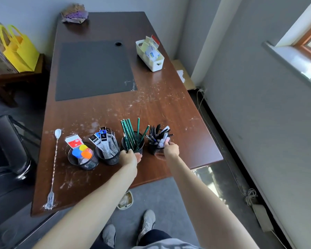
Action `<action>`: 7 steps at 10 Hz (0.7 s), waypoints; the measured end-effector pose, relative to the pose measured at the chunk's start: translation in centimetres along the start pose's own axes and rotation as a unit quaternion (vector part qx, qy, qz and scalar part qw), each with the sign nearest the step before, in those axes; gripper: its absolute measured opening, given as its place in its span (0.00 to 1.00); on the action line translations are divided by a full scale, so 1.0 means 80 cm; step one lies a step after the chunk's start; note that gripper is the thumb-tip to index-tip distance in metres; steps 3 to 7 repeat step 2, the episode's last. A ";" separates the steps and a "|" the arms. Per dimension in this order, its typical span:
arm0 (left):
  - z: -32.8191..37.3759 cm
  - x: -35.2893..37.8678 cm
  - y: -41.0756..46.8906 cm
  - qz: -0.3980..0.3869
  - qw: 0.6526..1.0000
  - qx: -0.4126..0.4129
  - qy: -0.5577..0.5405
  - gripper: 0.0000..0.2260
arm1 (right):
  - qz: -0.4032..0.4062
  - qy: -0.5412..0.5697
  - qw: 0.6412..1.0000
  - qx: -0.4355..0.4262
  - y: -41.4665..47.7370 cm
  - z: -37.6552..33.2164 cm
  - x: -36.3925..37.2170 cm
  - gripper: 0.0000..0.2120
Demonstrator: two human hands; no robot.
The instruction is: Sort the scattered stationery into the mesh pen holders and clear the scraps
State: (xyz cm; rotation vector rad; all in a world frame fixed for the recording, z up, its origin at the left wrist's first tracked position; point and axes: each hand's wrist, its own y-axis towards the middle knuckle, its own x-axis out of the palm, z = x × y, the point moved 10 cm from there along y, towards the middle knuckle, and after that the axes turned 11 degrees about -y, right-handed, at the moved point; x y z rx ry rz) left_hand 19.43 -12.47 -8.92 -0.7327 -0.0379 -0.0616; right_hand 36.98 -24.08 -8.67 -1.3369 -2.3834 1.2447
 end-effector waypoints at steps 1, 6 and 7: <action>-0.002 -0.008 -0.009 -0.029 0.999 -0.022 0.036 0.16 | 0.018 0.000 1.000 0.018 -0.012 0.011 0.001 0.18; -0.006 -0.015 -0.020 -0.077 0.992 -0.058 0.084 0.14 | 0.026 -0.014 0.998 0.051 -0.021 0.027 0.001 0.16; -0.006 -0.015 -0.020 -0.077 0.992 -0.058 0.084 0.14 | 0.026 -0.014 0.998 0.051 -0.021 0.027 0.001 0.16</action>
